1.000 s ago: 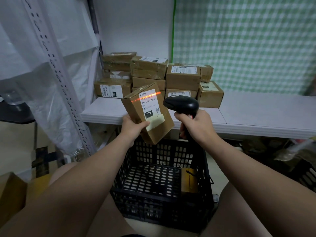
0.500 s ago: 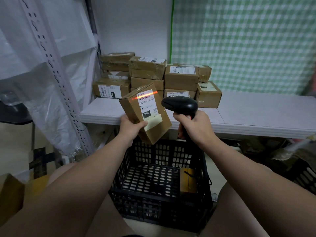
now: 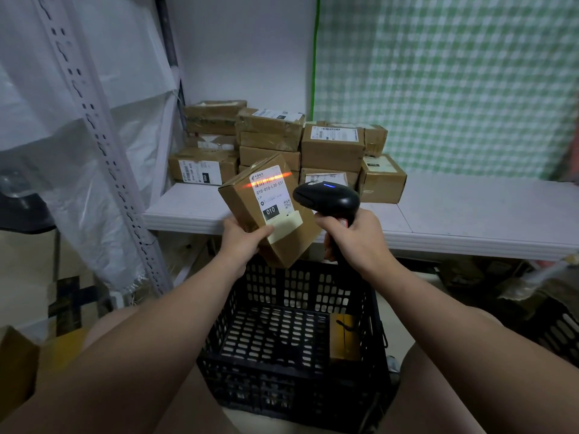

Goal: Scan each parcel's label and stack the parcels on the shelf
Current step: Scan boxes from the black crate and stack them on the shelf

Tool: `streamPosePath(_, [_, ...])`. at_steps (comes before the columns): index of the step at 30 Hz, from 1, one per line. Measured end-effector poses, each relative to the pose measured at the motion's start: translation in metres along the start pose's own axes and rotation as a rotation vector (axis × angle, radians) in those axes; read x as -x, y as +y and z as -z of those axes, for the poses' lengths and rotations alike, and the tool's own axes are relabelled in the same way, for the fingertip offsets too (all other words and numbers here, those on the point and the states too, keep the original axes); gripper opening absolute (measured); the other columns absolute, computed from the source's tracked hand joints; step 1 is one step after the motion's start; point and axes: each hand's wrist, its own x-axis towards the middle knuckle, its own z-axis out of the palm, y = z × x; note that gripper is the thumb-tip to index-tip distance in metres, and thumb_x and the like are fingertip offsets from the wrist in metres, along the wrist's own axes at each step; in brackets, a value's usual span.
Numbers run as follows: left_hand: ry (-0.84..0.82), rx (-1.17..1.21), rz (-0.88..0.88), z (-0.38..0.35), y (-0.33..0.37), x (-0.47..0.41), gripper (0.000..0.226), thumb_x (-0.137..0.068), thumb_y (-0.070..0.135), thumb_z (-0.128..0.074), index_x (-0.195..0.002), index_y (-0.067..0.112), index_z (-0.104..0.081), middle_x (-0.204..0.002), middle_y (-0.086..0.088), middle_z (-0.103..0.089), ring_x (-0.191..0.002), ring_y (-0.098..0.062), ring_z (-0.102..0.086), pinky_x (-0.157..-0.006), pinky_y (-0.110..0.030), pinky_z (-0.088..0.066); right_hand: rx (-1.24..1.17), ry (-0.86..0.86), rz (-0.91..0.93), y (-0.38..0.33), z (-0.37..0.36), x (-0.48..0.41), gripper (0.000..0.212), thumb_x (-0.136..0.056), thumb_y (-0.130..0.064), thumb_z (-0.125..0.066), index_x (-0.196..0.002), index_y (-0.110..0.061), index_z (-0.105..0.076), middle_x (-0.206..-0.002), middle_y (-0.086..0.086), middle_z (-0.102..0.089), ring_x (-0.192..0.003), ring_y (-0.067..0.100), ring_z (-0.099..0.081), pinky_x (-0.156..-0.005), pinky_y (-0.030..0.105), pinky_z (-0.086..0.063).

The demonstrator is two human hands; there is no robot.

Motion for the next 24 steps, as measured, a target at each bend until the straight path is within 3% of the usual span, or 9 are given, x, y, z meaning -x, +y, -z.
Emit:
streamPosePath(2, [-0.010, 0.023, -0.019, -0.007, 0.010, 0.003, 0.062, -0.075, 0.020, -0.080, -0.125, 0.016, -0.042, -0.122, 0.000, -0.062, -0.110, -0.020, -0.061, -0.087, -0.040, -0.054, -0.011, -0.005, -0.001, -0.002, 0.000, -0.005, 0.028, -0.088, -0.022, -0.066, -0.090, 0.006, -0.062, -0.063, 0.019, -0.061, -0.053, 0.028, -0.063, -0.062, 0.049, -0.056])
streamPosePath(4, [-0.014, 0.056, -0.043, -0.013, 0.027, 0.005, 0.058, -0.080, 0.019, -0.077, -0.121, 0.017, -0.036, -0.120, -0.001, -0.061, -0.107, -0.018, -0.062, -0.079, -0.031, -0.056, -0.014, 0.004, 0.004, -0.006, 0.001, -0.014, 0.029, -0.088, -0.022, -0.067, -0.086, 0.007, -0.061, -0.062, 0.015, -0.061, -0.052, 0.025, -0.062, -0.059, 0.043, -0.055])
streamPosePath(7, [-0.049, 0.091, -0.070, -0.020, 0.056, 0.001, 0.067, -0.082, 0.021, -0.075, -0.131, 0.018, -0.029, -0.123, -0.004, -0.060, -0.106, -0.019, -0.063, -0.069, -0.022, -0.057, -0.017, -0.006, 0.029, -0.016, 0.005, -0.037, 0.018, -0.087, -0.023, -0.068, -0.080, -0.007, -0.063, -0.062, 0.011, -0.062, -0.051, 0.021, -0.061, -0.055, 0.036, -0.051])
streamPosePath(10, [-0.092, 0.147, -0.039, -0.021, 0.079, -0.017, 0.089, -0.080, 0.021, -0.076, -0.144, 0.029, -0.015, -0.133, -0.010, -0.056, -0.110, -0.025, -0.062, -0.080, -0.033, -0.058, -0.071, -0.055, 0.011, -0.026, 0.011, -0.069, 0.012, -0.088, -0.022, -0.067, -0.090, -0.012, -0.062, -0.065, 0.008, -0.059, -0.053, 0.019, -0.057, -0.052, 0.032, -0.047])
streamPosePath(14, [-0.106, 0.163, -0.034, -0.018, 0.097, -0.044, 0.102, -0.084, 0.013, -0.072, -0.142, 0.049, 0.005, -0.136, -0.011, -0.054, -0.101, -0.028, -0.067, -0.066, -0.037, -0.060, -0.219, -0.069, -0.098, -0.023, 0.014, -0.114, 0.025, -0.083, -0.019, -0.072, -0.106, -0.016, -0.062, -0.078, -0.002, -0.060, -0.069, 0.013, -0.055, -0.062, 0.025, -0.042])
streamPosePath(17, [0.022, 0.222, -0.121, -0.019, 0.129, -0.081, 0.097, -0.085, 0.013, -0.070, -0.144, 0.043, 0.001, -0.135, -0.005, -0.052, -0.092, -0.025, -0.069, -0.065, -0.037, -0.061, -0.291, 0.043, -0.101, -0.020, 0.019, -0.156, 0.032, -0.079, -0.014, -0.077, -0.108, -0.015, -0.065, -0.088, -0.002, -0.067, -0.084, 0.013, -0.061, -0.068, 0.025, -0.043])
streamPosePath(20, [0.065, 0.315, -0.213, -0.030, 0.173, -0.123, 0.099, -0.086, 0.015, -0.069, -0.148, 0.039, 0.004, -0.133, 0.005, -0.048, -0.085, -0.015, -0.065, -0.069, -0.039, -0.060, -0.365, 0.057, -0.064, -0.028, 0.024, -0.200, 0.034, -0.078, -0.024, -0.079, -0.109, -0.016, -0.067, -0.098, 0.005, -0.071, -0.097, 0.022, -0.066, -0.077, 0.033, -0.054])
streamPosePath(24, [-0.029, 0.356, -0.176, -0.065, 0.215, -0.169, 0.106, -0.086, 0.018, -0.070, -0.148, 0.042, 0.013, -0.121, 0.007, -0.047, -0.085, -0.020, -0.066, -0.076, -0.040, -0.059, -0.409, 0.041, -0.009, -0.054, 0.021, -0.254, 0.017, -0.081, -0.026, -0.076, -0.097, -0.024, -0.069, -0.084, -0.013, -0.075, -0.086, 0.006, -0.070, -0.069, 0.017, -0.050])
